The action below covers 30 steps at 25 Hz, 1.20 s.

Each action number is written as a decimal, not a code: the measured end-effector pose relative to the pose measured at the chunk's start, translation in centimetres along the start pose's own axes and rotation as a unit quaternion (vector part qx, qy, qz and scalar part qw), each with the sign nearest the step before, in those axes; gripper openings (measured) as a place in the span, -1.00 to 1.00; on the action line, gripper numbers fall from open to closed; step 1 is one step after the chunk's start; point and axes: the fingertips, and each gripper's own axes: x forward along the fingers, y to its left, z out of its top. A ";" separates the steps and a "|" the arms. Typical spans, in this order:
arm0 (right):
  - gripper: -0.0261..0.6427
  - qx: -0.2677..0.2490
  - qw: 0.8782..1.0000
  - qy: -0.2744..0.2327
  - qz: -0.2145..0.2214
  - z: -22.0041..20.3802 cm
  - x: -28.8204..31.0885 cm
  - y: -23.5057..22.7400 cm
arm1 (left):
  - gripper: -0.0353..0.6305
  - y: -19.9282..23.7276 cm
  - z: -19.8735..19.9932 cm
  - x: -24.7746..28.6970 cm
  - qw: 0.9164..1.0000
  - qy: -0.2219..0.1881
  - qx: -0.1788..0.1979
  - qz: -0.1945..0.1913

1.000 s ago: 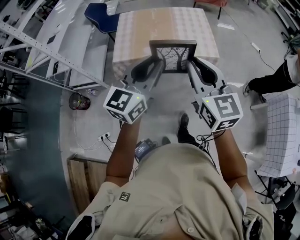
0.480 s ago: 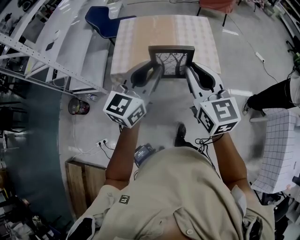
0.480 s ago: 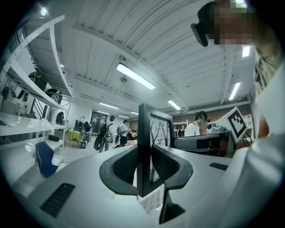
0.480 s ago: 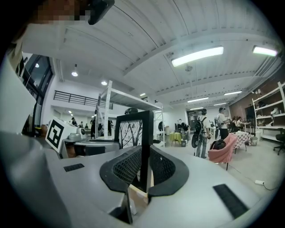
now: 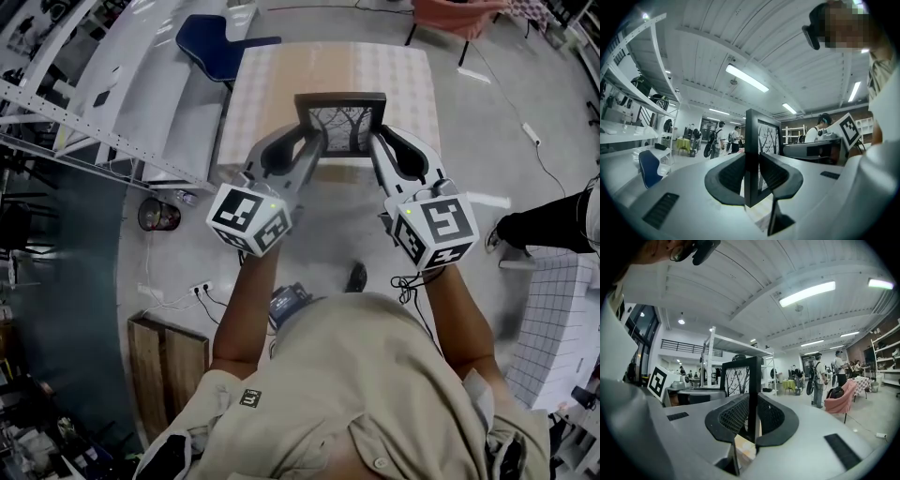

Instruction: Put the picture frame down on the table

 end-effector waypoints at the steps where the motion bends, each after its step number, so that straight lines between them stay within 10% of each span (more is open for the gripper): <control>1: -0.73 0.000 1.000 -0.002 0.003 0.2 0.2 -0.5 | -0.61 0.1 0.1 0.5 1.000 -0.001 0.002 0.002; 30: -0.73 -0.020 0.999 -0.021 -0.017 2.1 9.0 -4.7 | -0.61 7.9 2.0 7.2 0.999 -0.024 0.014 -0.022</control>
